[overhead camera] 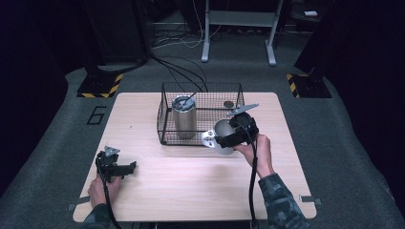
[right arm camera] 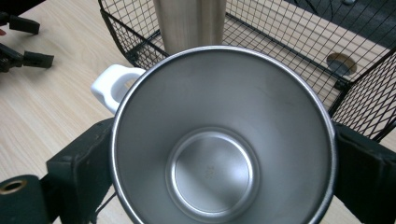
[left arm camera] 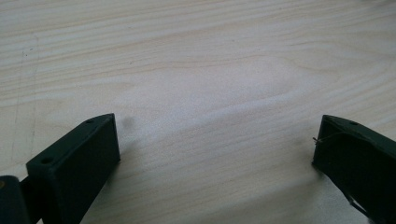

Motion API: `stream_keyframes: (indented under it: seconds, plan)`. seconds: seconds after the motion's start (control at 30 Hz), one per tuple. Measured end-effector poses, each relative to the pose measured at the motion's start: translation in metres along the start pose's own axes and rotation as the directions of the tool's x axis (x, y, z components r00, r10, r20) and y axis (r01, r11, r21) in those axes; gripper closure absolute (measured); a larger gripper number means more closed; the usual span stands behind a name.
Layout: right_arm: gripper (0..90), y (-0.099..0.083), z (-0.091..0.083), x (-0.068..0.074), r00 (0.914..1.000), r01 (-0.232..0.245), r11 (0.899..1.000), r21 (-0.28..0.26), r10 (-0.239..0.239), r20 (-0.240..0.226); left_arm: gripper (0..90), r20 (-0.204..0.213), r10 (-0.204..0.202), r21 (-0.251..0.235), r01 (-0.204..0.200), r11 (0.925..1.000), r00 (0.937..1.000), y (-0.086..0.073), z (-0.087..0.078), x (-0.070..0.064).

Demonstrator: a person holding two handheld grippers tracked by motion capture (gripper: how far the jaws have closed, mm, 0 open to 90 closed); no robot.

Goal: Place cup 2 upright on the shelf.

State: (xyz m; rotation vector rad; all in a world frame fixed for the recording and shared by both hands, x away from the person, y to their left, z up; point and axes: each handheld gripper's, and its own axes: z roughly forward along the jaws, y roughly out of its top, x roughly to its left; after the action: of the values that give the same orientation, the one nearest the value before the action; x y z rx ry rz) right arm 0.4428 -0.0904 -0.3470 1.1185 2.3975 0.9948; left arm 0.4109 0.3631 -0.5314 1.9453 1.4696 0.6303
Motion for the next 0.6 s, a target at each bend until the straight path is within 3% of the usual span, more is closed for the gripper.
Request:
stream_keyframes:
  seconds: [0.6]
  plan:
    - [6.1,0.027,-0.007,-0.016,0.9997,-0.015,0.999,-0.030,0.015,0.021,0.2,0.001,-0.008,-0.001,0.008,1.0000,1.0000,0.000,0.000,-0.001]
